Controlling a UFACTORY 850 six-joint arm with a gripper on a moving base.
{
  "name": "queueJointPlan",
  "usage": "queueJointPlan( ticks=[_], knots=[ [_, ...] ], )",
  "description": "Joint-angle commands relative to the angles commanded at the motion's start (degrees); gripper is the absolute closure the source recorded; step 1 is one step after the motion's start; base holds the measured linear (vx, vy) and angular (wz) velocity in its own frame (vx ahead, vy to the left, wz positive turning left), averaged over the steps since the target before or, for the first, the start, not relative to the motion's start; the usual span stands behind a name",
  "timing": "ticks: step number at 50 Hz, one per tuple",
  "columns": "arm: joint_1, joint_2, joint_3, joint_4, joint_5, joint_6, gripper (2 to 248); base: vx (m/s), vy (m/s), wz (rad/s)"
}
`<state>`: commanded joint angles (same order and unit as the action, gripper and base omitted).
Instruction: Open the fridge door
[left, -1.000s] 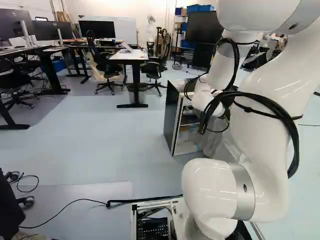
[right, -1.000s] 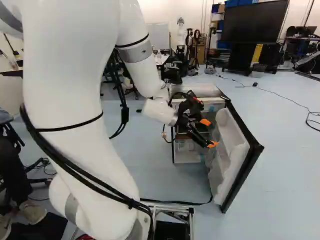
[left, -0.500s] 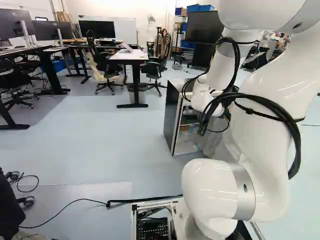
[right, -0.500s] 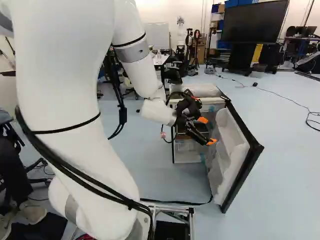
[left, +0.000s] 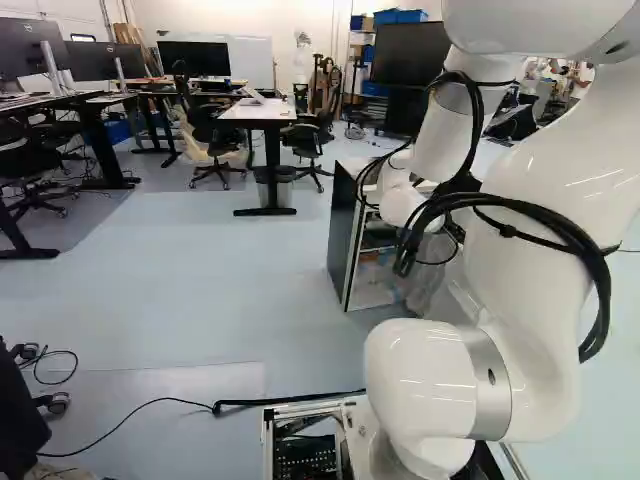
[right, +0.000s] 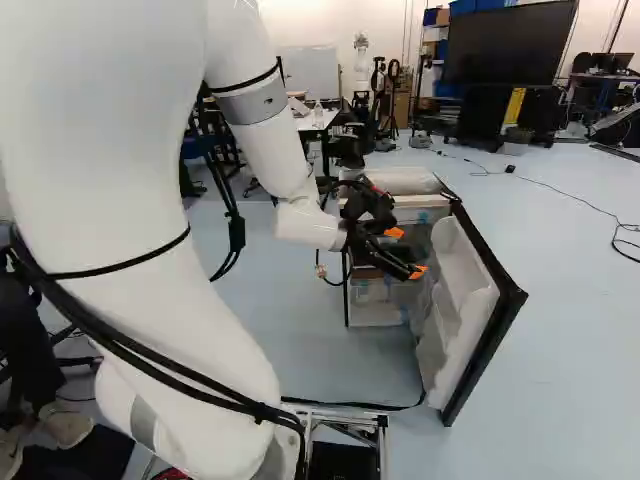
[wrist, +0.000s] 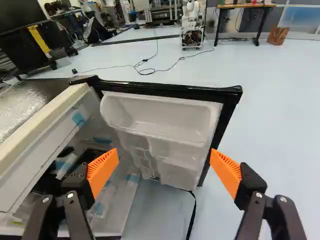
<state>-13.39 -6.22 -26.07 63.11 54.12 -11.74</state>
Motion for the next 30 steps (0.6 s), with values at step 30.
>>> queueJointPlan(
  ticks=[30],
  knots=[
    [3.3, 5.5, 5.3, -15.8, -1.0, 2.9, 3, 0.0, 0.0, 0.0]
  ],
)
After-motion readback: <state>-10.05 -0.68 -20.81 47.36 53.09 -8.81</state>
